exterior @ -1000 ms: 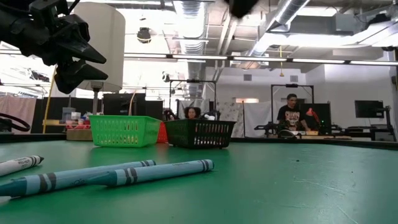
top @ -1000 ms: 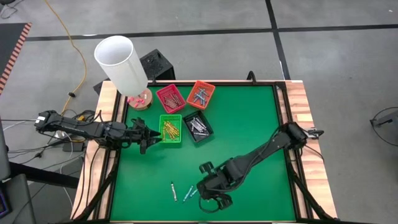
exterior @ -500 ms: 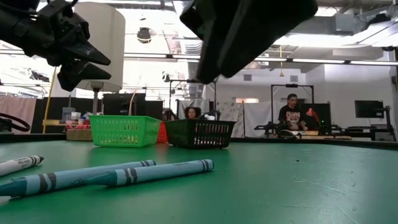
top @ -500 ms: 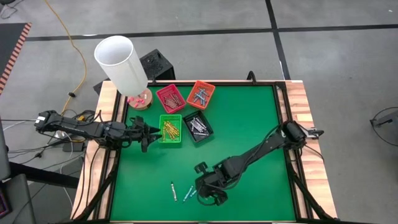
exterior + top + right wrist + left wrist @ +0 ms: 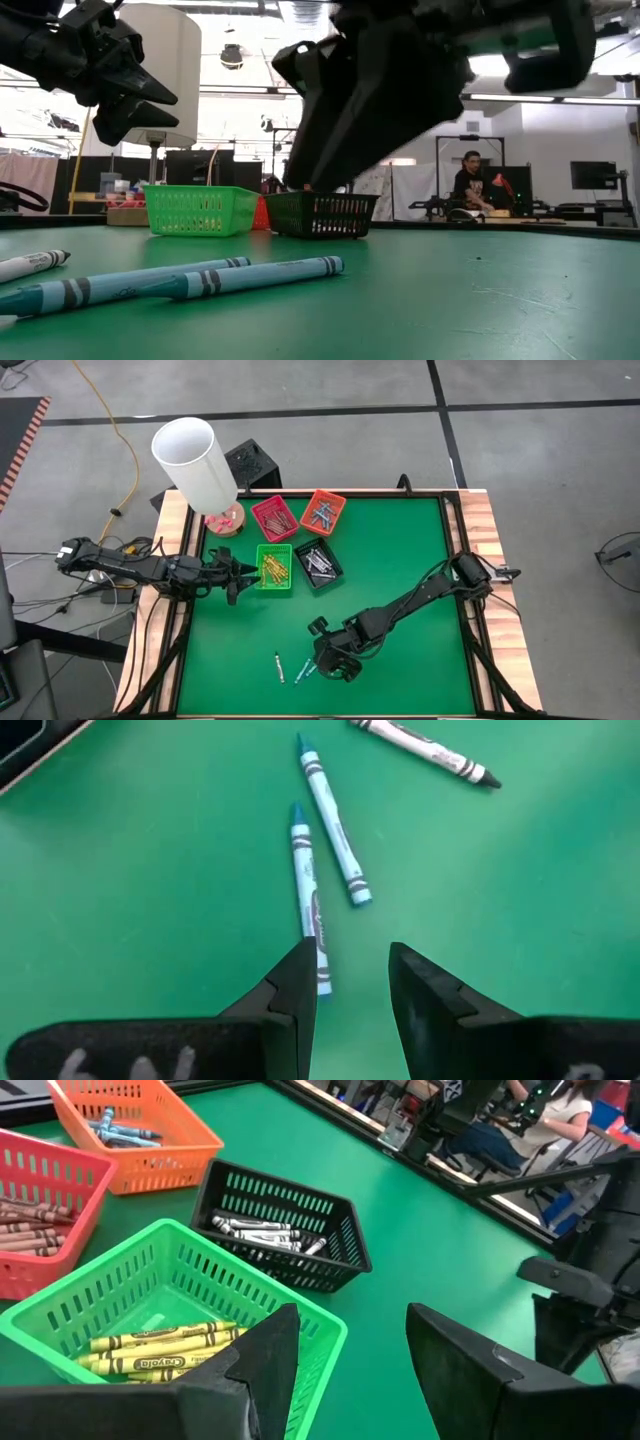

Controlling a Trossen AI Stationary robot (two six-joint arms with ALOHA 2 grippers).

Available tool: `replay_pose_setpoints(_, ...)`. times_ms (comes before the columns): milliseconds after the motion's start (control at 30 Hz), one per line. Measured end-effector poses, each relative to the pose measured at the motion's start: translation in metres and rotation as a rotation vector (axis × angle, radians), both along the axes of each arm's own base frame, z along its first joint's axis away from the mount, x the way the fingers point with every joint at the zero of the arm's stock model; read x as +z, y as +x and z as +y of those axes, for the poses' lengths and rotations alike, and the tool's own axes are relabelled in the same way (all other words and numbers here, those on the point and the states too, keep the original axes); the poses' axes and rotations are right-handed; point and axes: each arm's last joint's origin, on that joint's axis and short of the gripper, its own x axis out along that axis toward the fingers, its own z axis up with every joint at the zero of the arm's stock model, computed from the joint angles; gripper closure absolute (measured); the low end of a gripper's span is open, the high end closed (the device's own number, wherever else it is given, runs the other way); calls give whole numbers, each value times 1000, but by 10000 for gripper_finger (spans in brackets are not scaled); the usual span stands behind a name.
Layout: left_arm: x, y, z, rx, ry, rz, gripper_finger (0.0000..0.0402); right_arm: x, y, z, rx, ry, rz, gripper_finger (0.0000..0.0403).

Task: Sort crayons
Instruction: Put the blue crayon into the orange bin

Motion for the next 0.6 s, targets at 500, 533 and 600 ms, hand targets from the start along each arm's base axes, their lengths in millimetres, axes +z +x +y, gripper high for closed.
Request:
replay_pose_setpoints(500,-1,0,0,0,3,12,226,-31,5,18,22,-30,29,280)
replay_pose_setpoints(533,-1,0,0,0,3,14,226,-31,7,19,19,-25,17,280)
replay_pose_setpoints(600,-2,0,0,0,3,21,226,-32,7,19,14,-27,14,280)
